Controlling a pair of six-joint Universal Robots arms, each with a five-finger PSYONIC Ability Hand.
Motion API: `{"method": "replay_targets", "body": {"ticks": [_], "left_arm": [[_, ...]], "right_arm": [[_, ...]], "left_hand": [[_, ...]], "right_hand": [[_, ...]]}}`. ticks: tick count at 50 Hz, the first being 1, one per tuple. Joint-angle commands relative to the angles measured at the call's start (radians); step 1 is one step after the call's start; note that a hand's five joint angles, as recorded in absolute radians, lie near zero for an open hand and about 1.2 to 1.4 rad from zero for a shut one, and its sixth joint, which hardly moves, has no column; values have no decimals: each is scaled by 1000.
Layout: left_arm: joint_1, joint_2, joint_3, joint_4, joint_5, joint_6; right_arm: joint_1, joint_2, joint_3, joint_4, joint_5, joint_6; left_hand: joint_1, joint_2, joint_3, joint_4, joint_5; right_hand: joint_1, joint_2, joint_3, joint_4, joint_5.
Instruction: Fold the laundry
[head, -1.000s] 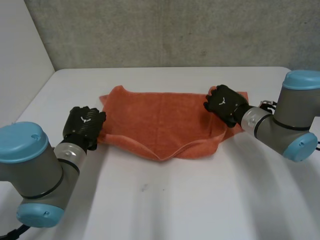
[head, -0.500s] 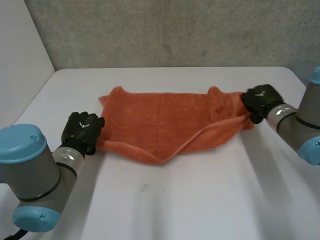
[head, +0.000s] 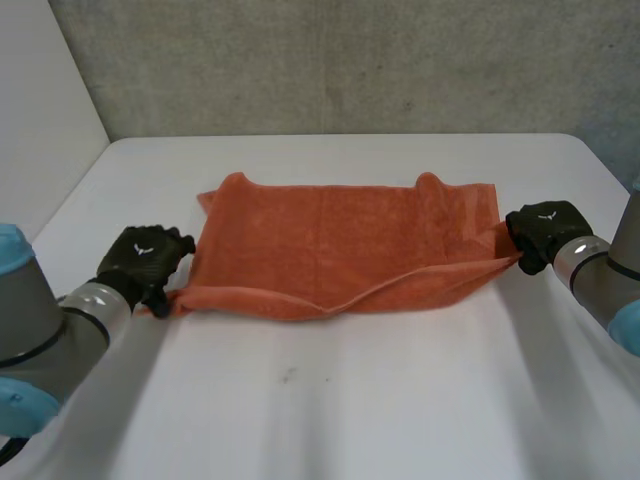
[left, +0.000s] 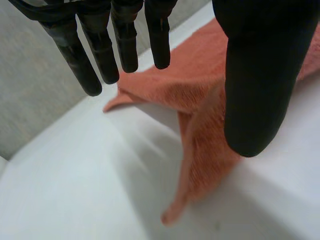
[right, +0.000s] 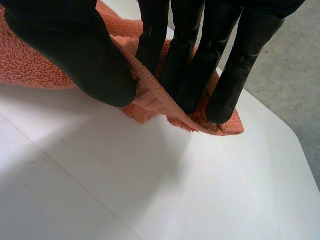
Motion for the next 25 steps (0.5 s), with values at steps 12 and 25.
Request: {"method": "replay_targets", "body": {"ticks": [12, 25], "left_arm": [[99, 9, -4, -140, 26, -4], [74, -66, 39, -130, 29, -165]], "right_arm": [[-2, 18, -13, -8, 2, 0], [-2, 7, 7, -7, 4, 0]], "left_hand": [[168, 178, 179, 179, 180], [511, 522, 522, 523, 523]], "right_hand": [[421, 218, 211, 207, 236], [421, 218, 211, 207, 236]]}}
